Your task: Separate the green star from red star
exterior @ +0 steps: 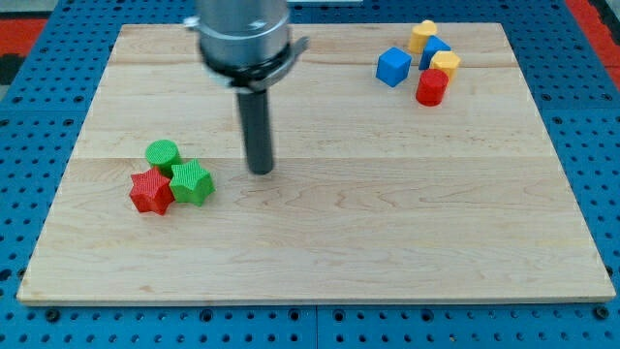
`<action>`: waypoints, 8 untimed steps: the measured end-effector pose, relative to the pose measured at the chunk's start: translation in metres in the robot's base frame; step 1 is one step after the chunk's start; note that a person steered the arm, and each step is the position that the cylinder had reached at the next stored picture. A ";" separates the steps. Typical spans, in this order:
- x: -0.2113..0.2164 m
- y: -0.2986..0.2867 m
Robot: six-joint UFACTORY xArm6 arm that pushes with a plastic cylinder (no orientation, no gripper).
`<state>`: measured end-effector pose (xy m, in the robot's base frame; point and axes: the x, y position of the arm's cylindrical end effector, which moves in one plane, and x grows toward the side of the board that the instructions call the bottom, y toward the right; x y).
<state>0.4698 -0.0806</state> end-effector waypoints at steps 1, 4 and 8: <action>0.013 -0.014; 0.037 -0.086; -0.028 -0.034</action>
<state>0.4416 -0.1148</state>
